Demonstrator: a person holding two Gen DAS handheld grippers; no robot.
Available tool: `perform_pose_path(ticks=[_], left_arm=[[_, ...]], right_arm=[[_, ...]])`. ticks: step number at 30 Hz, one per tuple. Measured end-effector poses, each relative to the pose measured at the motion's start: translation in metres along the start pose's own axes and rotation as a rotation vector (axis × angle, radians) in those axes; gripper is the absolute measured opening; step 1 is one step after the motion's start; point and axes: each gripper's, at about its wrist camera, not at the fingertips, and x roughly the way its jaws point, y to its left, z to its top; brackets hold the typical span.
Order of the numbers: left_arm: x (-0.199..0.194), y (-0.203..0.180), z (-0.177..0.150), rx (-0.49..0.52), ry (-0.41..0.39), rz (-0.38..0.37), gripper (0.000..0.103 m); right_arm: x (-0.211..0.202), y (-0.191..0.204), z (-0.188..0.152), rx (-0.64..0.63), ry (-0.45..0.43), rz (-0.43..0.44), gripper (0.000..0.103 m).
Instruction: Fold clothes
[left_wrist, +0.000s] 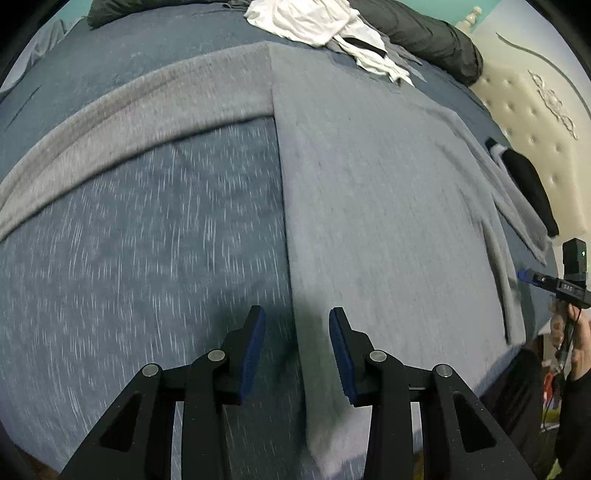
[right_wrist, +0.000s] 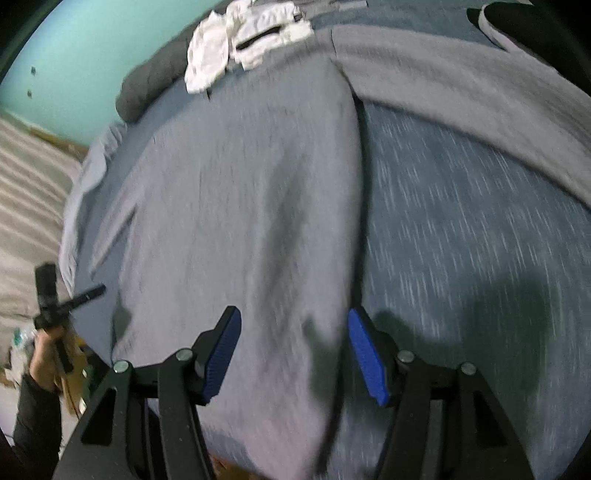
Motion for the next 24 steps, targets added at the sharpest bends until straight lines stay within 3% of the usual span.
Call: perform_pose_path(ticks=[12,13,14,16,19,24], left_arm=[[-0.007,-0.001,-0.062,-0.016,0.031,-0.021,0.041],[-0.005,-0.001,-0.067,-0.021,0.036,-0.022,0.041],[-0.003,0.0,-0.07,-0.023,0.043,-0.021,0.041],[0.003,0.0,-0.075,-0.027,0.057,-0.026,0.041],[0.012,0.001,-0.079,-0.034,0.075,-0.044,0.041],[0.012,-0.004,-0.082,-0.035,0.072,-0.073,0.04]], right_arm=[[0.013,0.006,-0.052,0.022,0.104,-0.043,0.06],[0.014,0.007,-0.054,0.014,0.102,-0.047,0.053],[0.015,0.008,-0.056,0.009,0.098,-0.05,0.036],[0.014,0.011,-0.059,-0.009,0.087,-0.036,0.014],[0.006,0.014,-0.06,-0.024,0.059,-0.019,0.005],[-0.025,0.004,-0.055,-0.006,-0.016,-0.023,0.003]])
